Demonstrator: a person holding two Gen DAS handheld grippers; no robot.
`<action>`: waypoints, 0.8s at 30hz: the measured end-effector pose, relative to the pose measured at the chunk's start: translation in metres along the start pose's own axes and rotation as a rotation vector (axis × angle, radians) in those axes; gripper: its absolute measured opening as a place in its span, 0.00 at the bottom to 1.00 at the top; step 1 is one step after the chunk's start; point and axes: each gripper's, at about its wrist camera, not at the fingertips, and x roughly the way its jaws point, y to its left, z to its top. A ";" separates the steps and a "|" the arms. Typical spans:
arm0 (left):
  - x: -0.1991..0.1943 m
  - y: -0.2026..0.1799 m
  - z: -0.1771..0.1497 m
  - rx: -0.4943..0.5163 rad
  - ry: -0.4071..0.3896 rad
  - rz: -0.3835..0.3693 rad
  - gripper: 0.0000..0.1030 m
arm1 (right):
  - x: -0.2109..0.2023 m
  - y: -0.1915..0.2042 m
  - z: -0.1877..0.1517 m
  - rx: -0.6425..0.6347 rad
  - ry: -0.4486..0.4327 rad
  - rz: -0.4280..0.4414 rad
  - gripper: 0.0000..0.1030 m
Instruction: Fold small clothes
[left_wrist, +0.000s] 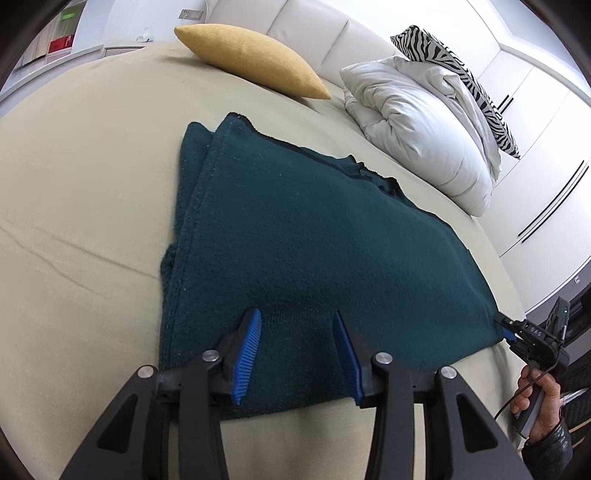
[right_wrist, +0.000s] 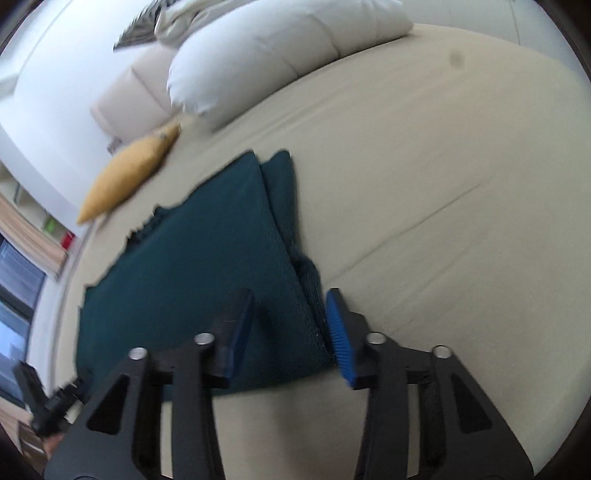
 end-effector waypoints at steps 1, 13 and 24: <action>0.000 0.000 0.000 -0.003 0.000 -0.001 0.43 | 0.000 0.001 -0.002 -0.016 0.000 -0.019 0.27; 0.000 -0.001 0.000 -0.009 0.002 -0.002 0.43 | -0.023 0.014 -0.005 -0.069 -0.046 -0.068 0.07; -0.006 -0.003 0.004 -0.025 0.009 -0.004 0.49 | -0.014 0.001 -0.022 -0.072 0.041 -0.088 0.17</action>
